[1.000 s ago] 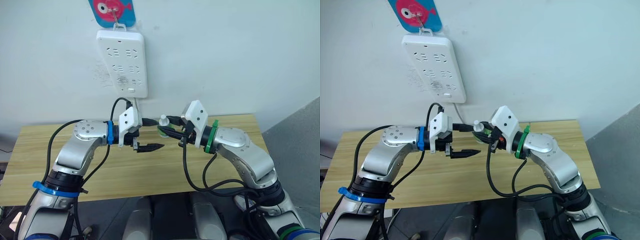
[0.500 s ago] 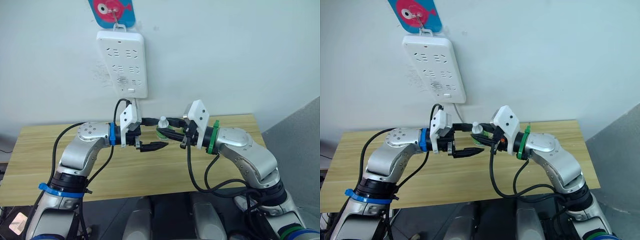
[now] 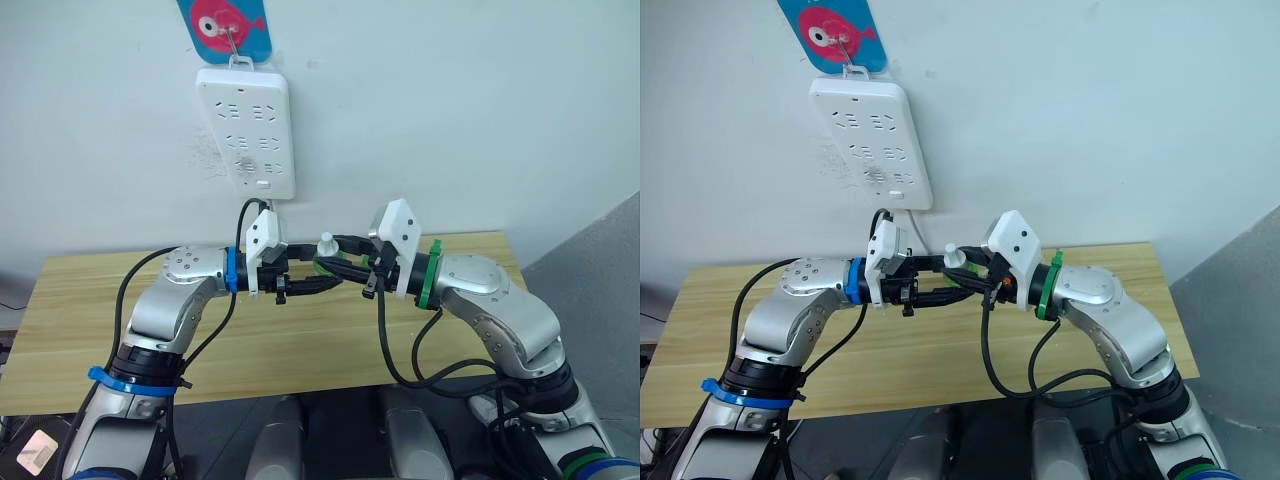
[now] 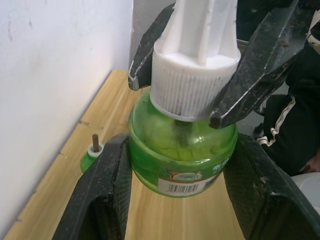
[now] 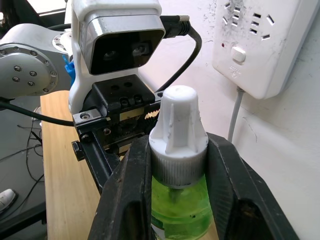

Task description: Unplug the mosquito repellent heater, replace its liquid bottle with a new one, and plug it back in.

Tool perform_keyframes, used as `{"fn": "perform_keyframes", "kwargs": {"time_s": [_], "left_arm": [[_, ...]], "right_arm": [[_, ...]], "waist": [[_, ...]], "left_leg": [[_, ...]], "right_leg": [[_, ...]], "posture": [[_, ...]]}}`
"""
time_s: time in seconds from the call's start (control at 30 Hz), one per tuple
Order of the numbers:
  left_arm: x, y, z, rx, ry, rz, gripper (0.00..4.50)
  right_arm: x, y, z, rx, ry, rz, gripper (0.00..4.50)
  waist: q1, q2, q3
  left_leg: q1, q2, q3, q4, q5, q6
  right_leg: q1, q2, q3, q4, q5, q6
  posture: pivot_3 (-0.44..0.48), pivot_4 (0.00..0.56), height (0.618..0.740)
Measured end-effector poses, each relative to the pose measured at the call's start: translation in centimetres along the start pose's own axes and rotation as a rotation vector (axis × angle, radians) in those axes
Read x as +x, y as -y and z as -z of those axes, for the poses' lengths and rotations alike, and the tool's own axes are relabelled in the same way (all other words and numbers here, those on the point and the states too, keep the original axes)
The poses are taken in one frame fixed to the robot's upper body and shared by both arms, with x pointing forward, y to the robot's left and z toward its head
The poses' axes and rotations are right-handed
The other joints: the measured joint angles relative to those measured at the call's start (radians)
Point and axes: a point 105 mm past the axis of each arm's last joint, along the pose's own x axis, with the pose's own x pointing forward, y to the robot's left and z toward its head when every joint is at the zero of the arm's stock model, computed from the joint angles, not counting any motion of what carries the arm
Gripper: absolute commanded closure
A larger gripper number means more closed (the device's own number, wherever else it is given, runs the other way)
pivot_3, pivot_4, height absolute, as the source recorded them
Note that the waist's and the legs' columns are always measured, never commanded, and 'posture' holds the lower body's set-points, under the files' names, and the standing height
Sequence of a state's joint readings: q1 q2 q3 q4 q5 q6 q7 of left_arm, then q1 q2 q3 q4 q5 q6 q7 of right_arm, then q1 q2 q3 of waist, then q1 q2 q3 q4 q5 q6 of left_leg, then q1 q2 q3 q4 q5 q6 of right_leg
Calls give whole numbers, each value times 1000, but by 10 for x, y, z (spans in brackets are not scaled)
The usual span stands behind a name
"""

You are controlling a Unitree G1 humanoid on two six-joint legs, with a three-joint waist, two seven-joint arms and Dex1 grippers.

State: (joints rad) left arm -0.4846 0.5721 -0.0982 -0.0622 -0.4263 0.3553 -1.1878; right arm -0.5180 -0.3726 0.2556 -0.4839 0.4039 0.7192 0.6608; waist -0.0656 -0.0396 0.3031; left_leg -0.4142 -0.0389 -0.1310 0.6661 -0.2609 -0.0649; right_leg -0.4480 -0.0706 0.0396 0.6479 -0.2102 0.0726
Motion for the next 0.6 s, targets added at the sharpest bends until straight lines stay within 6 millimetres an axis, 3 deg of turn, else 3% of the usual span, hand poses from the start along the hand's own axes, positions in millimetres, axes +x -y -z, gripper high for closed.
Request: {"fn": "perform_keyframes", "kwargs": {"time_s": [0.17, 0.33, 0.5, 0.6], "left_arm": [[-1, 12, 6, 107, -69, 100, 2270], [-1, 21, 7, 125, -71, 133, 2270], [2, 22, 3, 121, -68, 93, 2270], [2, 16, 5, 73, -59, 8, 2270]], "right_arm": [[-5, -4, 6, -57, -68, -262, 3407], [-7, -5, 6, -62, -97, -397, 3407], [-13, -10, -5, -40, -41, -390, 1789], [-25, -4, -10, -76, -23, -288, 684]], "waist": [[-7, 0, 0], [-8, 0, 0], [-8, 0, 0], [-6, 0, -1]], "left_leg": [[1, 0, 2, 0, -1, 2], [1, 0, 1, 1, -2, 3], [1, 0, 0, 1, -2, 4], [1, 0, 0, 2, -2, 4]], "right_leg": [[1, 0, 1, 0, 0, 0], [1, 0, 0, -1, 0, 0], [1, 0, 0, 0, 0, 0], [1, 0, 1, 0, 0, 0]], "posture": [[-99, 256, 740], [-89, 257, 740], [-102, 256, 740], [-120, 261, 740]]}}
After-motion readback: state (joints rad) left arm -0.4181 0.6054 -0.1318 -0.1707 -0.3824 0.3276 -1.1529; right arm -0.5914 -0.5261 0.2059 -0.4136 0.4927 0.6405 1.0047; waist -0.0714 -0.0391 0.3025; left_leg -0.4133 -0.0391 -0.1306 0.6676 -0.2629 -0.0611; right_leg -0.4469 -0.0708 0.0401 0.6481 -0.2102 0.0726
